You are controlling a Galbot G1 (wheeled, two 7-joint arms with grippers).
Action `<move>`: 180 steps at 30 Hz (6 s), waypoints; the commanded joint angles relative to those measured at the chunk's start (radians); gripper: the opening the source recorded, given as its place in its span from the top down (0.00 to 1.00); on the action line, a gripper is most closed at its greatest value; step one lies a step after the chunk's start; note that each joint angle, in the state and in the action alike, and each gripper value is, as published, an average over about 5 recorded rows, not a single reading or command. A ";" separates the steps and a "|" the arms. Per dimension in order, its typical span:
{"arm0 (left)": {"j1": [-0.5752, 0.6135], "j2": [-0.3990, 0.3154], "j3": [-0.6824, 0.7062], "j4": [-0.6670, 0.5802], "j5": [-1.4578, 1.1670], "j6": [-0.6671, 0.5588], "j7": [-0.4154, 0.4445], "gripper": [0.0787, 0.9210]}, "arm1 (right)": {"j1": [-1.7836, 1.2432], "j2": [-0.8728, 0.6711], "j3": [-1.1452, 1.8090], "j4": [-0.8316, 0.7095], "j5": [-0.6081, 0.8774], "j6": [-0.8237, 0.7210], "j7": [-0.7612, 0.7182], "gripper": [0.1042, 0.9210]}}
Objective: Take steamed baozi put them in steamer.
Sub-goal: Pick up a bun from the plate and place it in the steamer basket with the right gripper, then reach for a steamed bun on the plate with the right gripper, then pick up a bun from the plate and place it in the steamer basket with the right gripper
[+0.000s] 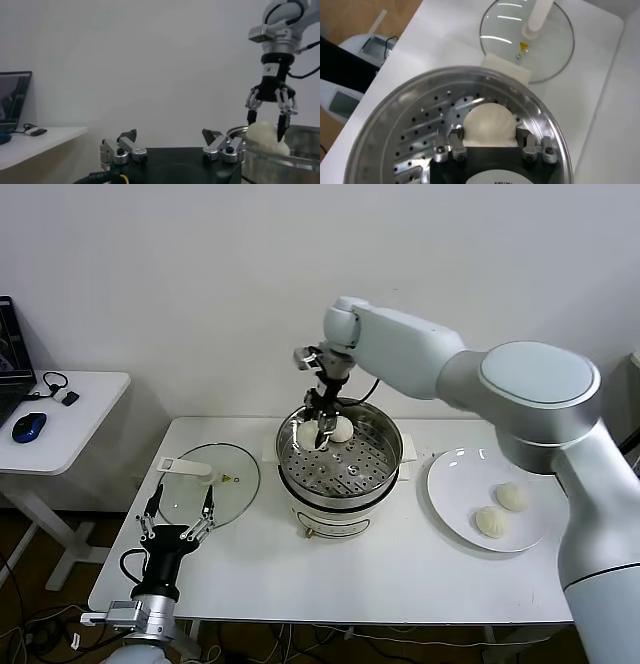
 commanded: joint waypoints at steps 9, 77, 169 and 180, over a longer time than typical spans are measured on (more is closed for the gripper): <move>0.000 0.001 0.002 0.001 -0.002 0.001 0.000 0.12 | -0.063 0.063 0.028 -0.077 -0.050 0.007 -0.002 0.31; 0.008 0.003 0.012 -0.007 0.007 0.003 -0.006 0.12 | 0.229 -0.768 -0.014 0.532 -0.120 -0.031 -0.014 0.12; 0.029 -0.013 0.010 -0.007 0.002 0.013 -0.009 0.12 | -0.492 -0.809 0.491 0.348 -0.711 0.164 0.023 0.30; 0.025 -0.014 0.012 -0.005 0.002 0.012 -0.009 0.12 | -0.222 -0.847 0.312 0.511 -0.567 0.162 -0.001 0.31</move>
